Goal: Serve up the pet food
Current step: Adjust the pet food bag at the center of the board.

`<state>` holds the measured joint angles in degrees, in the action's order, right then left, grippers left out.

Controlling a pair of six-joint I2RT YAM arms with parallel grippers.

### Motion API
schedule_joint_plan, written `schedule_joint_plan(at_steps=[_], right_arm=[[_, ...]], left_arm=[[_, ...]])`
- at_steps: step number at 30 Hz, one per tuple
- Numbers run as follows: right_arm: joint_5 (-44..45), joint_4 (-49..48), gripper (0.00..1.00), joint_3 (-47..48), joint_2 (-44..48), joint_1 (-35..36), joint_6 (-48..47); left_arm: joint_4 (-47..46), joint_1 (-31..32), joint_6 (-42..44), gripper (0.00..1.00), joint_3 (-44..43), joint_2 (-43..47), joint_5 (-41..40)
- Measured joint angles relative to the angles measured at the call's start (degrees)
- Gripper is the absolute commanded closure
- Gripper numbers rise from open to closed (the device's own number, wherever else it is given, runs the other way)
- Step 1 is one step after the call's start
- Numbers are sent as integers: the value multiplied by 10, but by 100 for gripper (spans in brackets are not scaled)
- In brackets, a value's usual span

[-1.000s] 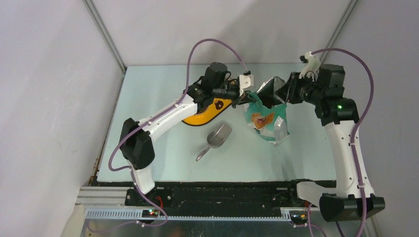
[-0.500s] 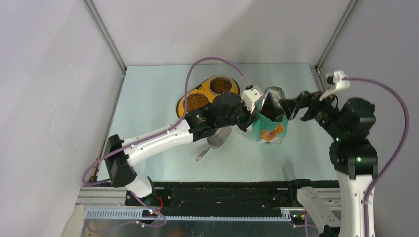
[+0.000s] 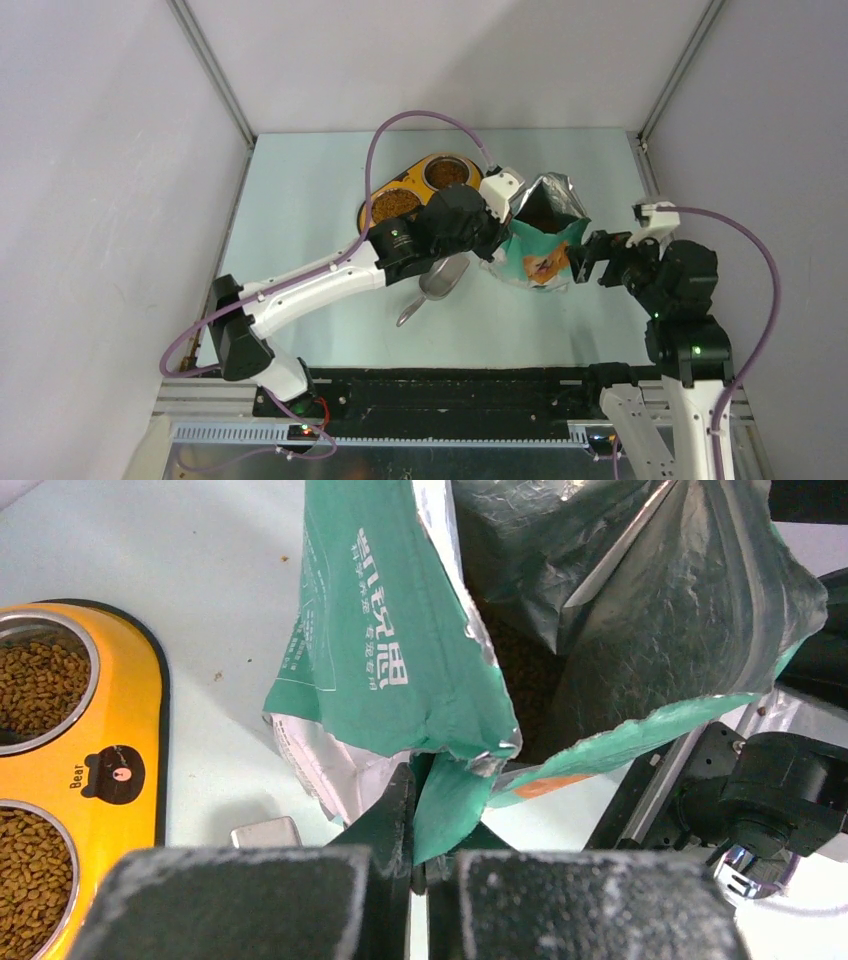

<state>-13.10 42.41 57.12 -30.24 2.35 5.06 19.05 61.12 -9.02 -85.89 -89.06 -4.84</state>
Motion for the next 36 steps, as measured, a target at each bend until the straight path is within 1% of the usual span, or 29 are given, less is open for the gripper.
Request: schedule_joint_plan(at_steps=[5, 9, 14, 16, 18, 19, 20, 21, 22, 24, 26, 27, 29, 36], right_arm=[[-57, -38, 15, -12, -55, -10, -70], [-140, -77, 22, -12, -104, -37, -129], [-248, -104, 38, -7, -164, -53, -216], [-298, -111, 39, -4, -179, -57, -249], [-337, -119, 40, -1, -189, -61, -262], [-353, -127, 42, 0, -195, -63, -261], [-365, -137, 49, 0, -200, -63, -252], [-372, -147, 52, 0, -206, -63, -239], [-374, -156, 58, 0, -209, -62, -226], [-374, -171, 64, 0, -213, -61, -186], [-373, -180, 74, 0, -213, -58, -157], [-374, -185, 86, 0, -212, -55, -143], [-374, -190, 100, 0, -212, -49, -128], [-378, -186, 100, -1, -195, -32, -84]], left_arm=[[0, -8, 2, 100, 0, 2, -6], [0, -37, 4, 100, 0, 4, 9], [0, -77, 9, 100, 2, 6, 35], [-1, -83, 15, 100, 4, 7, 37], [-1, -84, 19, 100, 4, 7, 37], [-1, -84, 20, 100, 4, 7, 37], [-1, -84, 20, 100, 4, 7, 37], [-1, -84, 20, 100, 4, 7, 34], [-2, -85, 20, 100, 4, 7, 30], [-2, -86, 19, 100, 4, 7, 23], [-1, -88, 19, 100, 4, 7, 18], [-1, -88, 18, 100, 4, 7, 15], [-1, -88, 17, 100, 4, 7, 11], [22, -78, 14, 100, 4, 19, -14]])
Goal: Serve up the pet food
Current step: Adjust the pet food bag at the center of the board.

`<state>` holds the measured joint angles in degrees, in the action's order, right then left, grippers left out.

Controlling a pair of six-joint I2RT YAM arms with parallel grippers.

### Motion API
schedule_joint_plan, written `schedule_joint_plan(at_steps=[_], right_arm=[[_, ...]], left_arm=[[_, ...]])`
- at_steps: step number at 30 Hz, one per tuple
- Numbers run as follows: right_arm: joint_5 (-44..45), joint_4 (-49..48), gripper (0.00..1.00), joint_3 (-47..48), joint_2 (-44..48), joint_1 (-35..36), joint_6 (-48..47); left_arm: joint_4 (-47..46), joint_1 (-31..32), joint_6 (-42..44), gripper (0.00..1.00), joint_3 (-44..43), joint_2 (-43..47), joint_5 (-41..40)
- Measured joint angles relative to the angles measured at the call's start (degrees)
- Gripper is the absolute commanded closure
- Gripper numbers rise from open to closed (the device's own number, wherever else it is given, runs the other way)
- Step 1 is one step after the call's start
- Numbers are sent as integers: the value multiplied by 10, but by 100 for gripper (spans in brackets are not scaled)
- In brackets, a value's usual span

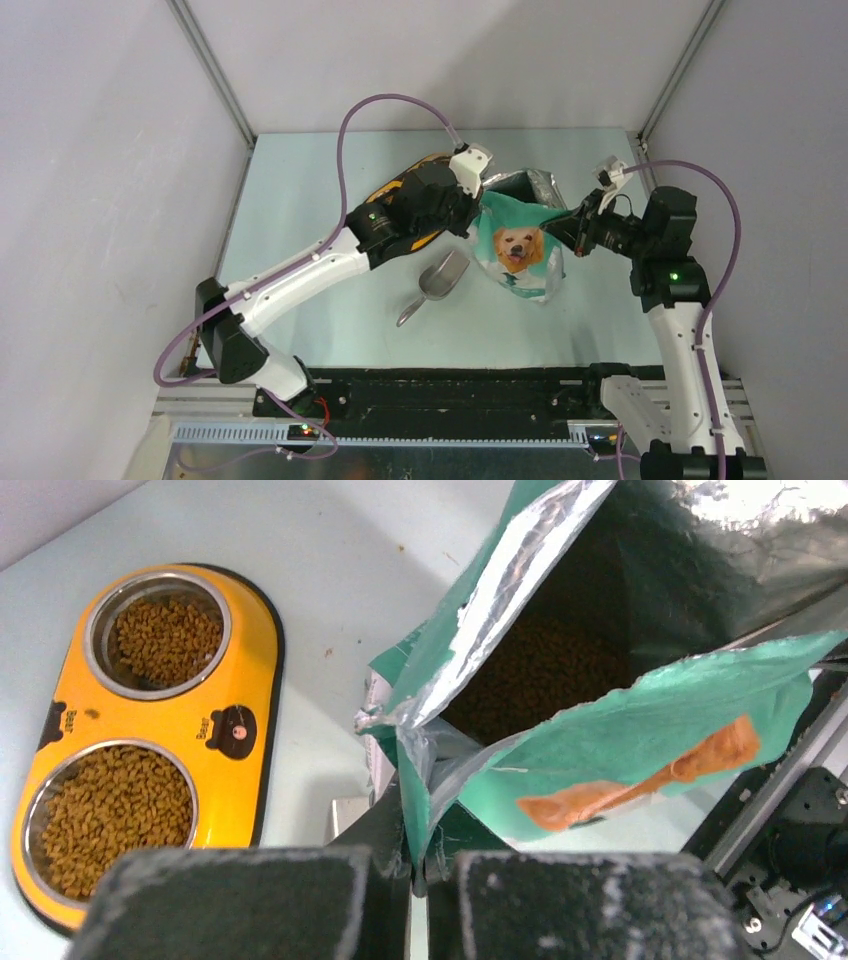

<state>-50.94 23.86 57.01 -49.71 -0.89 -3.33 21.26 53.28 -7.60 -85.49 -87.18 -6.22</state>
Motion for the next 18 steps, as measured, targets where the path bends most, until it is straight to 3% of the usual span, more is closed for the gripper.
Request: schedule_joint_plan(at_steps=[7, 14, 16, 18], right_arm=[[-10, 50, 100, 0, 61, -6, 30], [-67, 59, 100, 2, 53, -35, 49], [-98, 64, 100, 8, 41, -49, 48], [-118, 65, 100, 13, 28, -63, 46]], left_arm=[[88, 95, 0, 100, 4, 59, -82], [120, 150, -30, 99, 25, 111, -95], [99, 151, -40, 91, 46, 123, -99], [75, 151, -45, 61, 62, 129, -106]])
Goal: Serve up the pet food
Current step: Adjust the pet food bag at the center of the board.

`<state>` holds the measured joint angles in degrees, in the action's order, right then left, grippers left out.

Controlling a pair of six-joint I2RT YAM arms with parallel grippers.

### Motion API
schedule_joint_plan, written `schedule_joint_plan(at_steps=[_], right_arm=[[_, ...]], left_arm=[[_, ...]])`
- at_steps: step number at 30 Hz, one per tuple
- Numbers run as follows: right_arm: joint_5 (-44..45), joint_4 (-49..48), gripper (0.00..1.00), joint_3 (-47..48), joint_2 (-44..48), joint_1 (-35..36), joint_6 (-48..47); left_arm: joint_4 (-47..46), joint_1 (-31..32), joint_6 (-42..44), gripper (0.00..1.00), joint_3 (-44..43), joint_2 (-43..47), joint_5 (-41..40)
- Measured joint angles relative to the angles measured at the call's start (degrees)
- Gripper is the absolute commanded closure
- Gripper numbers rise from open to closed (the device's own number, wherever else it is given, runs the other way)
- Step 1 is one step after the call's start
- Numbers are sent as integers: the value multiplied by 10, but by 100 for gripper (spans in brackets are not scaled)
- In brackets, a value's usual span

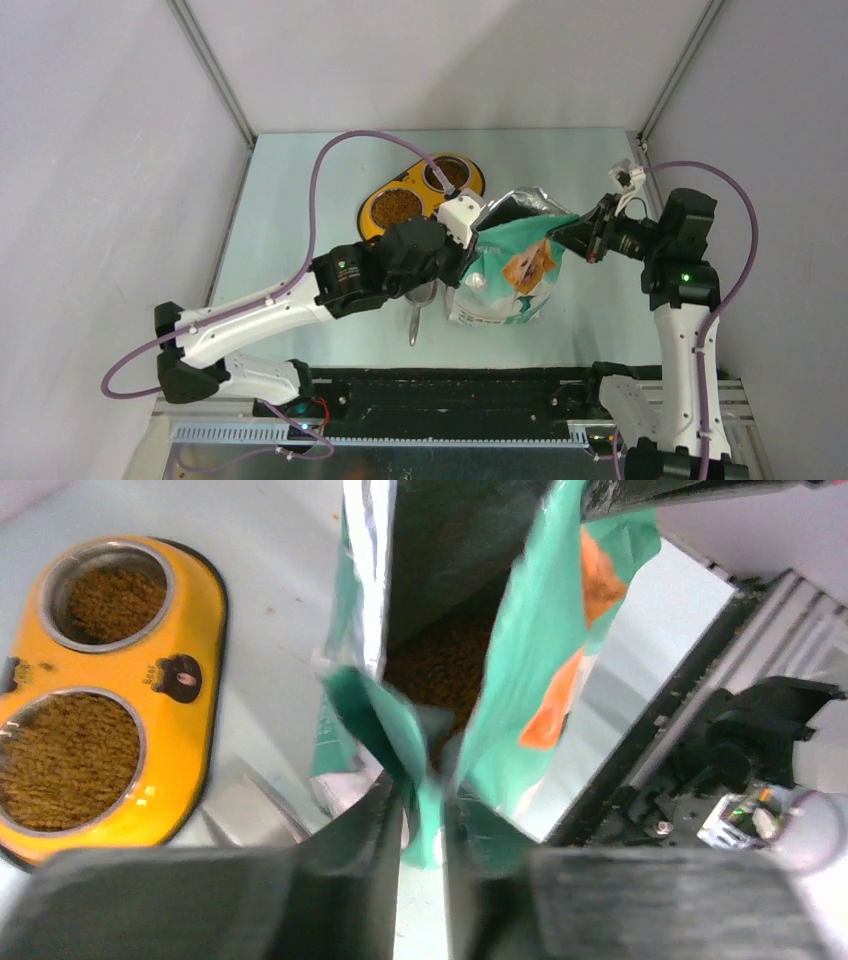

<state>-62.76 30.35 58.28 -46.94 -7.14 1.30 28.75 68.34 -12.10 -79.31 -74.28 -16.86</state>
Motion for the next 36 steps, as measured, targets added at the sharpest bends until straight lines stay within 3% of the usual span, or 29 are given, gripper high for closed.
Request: schedule_joint_plan(at_steps=[3, 5, 11, 17, 24, 33, 36], right_arm=[[-25, -1, 100, 10, -29, -33, -5], [-45, -2, 100, 15, -45, -43, -13], [-81, -2, 92, 16, -55, -45, -38], [-83, -22, 80, 32, -51, -45, -43], [-87, -48, 77, 62, -49, -45, -41], [-78, -7, 76, 81, -48, -42, -96], [-71, 14, 72, 84, -45, -35, -123]], left_arm=[[-23, -3, 3, 7, 26, 23, -15], [-36, -10, 15, 1, 40, 44, -20], [-105, -76, 45, 1, 56, 71, 57], [-195, -163, 109, 1, 102, 68, 234], [-236, -178, 207, 2, 132, 52, 381], [-259, -218, 210, 7, 80, -22, 473], [-266, -228, 210, 13, 75, -31, 501]])
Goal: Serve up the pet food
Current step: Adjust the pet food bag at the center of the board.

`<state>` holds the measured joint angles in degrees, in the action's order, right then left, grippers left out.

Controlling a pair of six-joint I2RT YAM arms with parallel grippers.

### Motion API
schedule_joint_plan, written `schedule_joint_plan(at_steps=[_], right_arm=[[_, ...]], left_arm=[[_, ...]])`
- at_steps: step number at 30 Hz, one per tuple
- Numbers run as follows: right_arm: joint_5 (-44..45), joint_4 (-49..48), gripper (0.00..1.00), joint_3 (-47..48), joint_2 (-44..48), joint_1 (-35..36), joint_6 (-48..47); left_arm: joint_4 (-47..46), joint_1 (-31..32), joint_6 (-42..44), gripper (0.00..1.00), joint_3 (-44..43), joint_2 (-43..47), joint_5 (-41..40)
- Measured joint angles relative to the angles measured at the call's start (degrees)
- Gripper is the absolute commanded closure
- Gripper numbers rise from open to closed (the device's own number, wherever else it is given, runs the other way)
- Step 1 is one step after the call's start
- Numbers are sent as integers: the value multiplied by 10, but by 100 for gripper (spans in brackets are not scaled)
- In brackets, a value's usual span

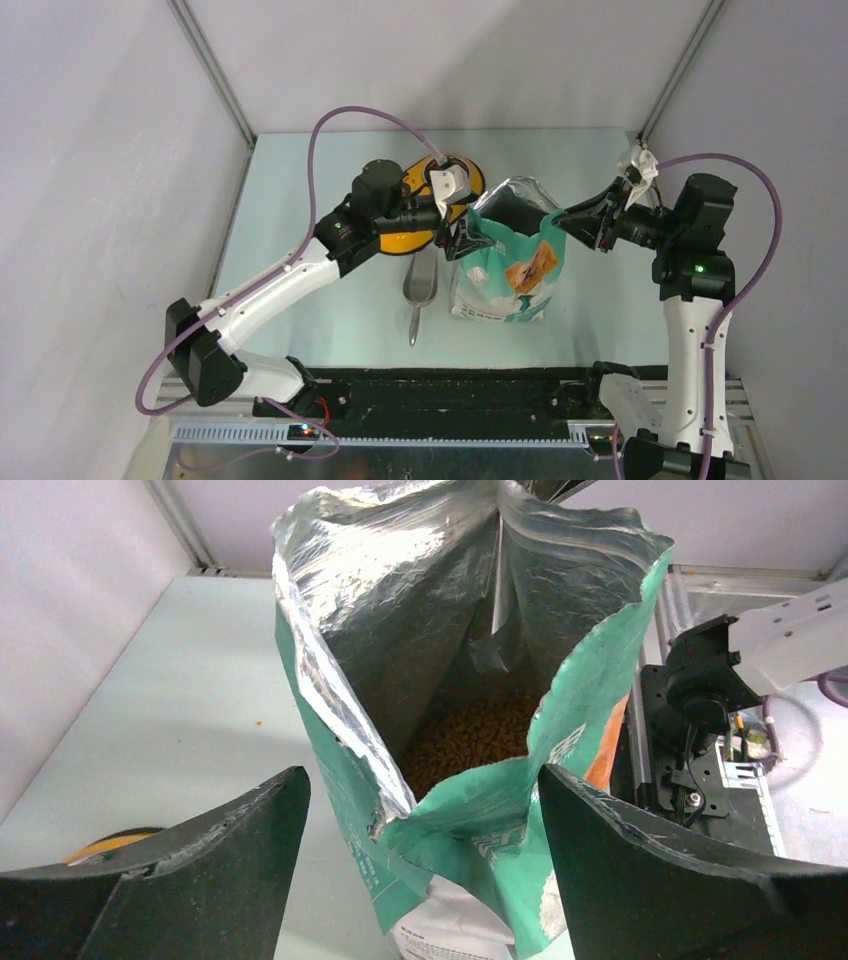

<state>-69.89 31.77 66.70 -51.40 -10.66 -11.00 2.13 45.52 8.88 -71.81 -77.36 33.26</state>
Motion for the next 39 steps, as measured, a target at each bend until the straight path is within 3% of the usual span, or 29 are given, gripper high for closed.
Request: schedule_joint_plan(at_steps=[4, 8, 10, 11, 13, 15, 20, 24, 29, 35, 39], right_arm=[[18, 23, 72, 2, 0, 23, -30], [30, 35, 78, 2, -4, 37, -43], [32, 40, 86, 2, -7, 41, -47], [32, 42, 89, 2, -8, 42, -51], [35, 45, 99, 2, -8, 43, -56], [41, 47, 100, 2, -8, 44, -58], [63, 61, 100, 11, -7, 36, -83], [70, 90, 100, 18, -3, 6, -125], [32, 152, 100, 21, 12, -30, -197], [-20, 228, 100, 24, 22, -53, -319], [-43, 270, 100, 28, 21, -56, -401]], left_arm=[[-5, -11, 3, 22, 0, -2, 43], [-9, -19, 8, 40, 0, -3, 90], [-8, -20, 14, 55, -3, -7, 108], [-7, -21, 18, 71, -5, -9, 114], [-6, -22, 27, 91, -9, -14, 125], [-2, -22, 27, 98, -10, -16, 126], [6, -20, 14, 100, -10, -11, 75], [19, -14, -7, 100, 8, 17, -18], [11, 5, -32, 100, 53, 63, -93], [9, 13, -41, 100, 69, 80, -96], [24, 10, 4, 100, 69, 85, -56]])
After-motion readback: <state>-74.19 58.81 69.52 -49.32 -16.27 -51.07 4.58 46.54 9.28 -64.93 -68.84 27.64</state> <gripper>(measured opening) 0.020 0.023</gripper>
